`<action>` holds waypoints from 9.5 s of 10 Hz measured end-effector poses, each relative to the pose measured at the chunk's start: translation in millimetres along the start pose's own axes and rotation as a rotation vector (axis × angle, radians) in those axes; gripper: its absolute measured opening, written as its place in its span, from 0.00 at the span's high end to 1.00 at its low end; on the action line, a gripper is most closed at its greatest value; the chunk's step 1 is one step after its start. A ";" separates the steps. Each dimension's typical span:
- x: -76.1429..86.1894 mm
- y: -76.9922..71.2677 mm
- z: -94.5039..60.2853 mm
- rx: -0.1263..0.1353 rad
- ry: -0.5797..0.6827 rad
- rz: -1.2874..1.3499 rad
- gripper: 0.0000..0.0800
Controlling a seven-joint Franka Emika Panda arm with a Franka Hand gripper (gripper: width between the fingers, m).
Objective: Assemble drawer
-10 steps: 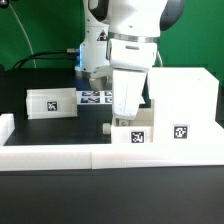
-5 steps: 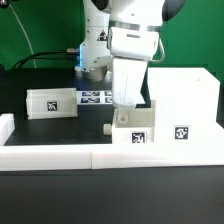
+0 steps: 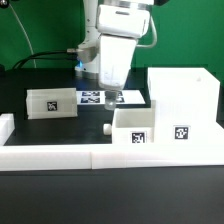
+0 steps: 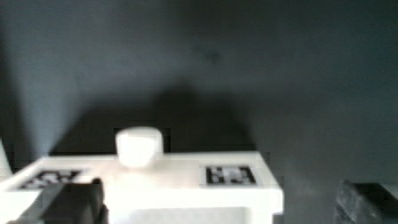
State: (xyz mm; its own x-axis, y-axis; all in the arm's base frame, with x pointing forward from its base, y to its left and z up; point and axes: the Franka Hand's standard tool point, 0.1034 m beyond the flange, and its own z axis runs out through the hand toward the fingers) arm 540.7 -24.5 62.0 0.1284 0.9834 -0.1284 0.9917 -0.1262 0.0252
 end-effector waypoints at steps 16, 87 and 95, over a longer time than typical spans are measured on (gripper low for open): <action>-11.7 -18.2 43.9 0.080 0.305 -0.020 0.19; -79.3 -141.3 32.4 0.112 0.193 1.441 0.19; -70.6 -153.5 60.1 0.146 0.180 1.337 0.19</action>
Offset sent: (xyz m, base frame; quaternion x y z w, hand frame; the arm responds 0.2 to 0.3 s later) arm 0.0000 0.0000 0.0000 0.0000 0.0650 0.0000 0.9979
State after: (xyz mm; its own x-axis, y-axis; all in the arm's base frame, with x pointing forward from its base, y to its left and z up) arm 379.9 -82.4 7.6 0.9940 0.1009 0.0416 0.1039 -0.9915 -0.0782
